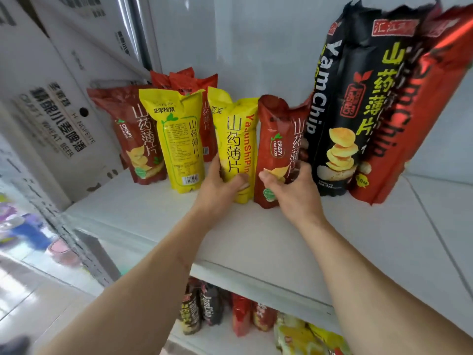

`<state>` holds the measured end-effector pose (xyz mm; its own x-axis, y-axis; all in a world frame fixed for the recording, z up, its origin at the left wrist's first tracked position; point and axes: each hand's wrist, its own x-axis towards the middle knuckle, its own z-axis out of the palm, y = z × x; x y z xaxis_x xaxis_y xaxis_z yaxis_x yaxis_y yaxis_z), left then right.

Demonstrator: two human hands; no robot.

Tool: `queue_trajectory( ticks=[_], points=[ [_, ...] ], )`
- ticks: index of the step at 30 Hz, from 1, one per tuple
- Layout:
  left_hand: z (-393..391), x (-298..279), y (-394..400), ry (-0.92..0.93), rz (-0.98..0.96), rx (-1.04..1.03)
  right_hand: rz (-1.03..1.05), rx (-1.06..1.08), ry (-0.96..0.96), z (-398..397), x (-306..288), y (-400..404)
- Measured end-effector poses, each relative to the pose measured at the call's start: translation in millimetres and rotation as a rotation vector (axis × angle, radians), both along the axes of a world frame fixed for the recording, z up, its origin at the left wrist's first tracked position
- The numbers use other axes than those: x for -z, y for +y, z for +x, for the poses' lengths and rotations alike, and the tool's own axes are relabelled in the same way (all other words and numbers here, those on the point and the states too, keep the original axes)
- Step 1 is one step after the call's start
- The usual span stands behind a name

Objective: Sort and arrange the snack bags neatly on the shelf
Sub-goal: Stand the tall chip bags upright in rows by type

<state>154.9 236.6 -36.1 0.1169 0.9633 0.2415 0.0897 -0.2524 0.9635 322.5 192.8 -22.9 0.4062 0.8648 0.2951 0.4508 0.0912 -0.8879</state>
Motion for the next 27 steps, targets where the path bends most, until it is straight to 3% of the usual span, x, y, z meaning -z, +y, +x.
queue_trajectory(
  ticks=[6,12,23,25,27],
  points=[
    [-42,3,-52,-0.002,0.041,-0.197,-0.062,-0.057,-0.186,-32,8,-27],
    [-86,-4,-66,0.071,0.047,-0.377,-0.145,-0.109,-0.224,-81,-1,-32],
    [-109,-10,-62,0.014,0.043,-0.385,-0.232,-0.156,-0.231,-104,2,-26],
    [-99,-10,-72,0.167,0.170,-0.582,-0.205,-0.154,-0.216,-86,-3,-36],
    [-78,-13,-89,0.236,0.484,-0.707,-0.149,-0.115,-0.201,-63,-8,-49]
  ],
)
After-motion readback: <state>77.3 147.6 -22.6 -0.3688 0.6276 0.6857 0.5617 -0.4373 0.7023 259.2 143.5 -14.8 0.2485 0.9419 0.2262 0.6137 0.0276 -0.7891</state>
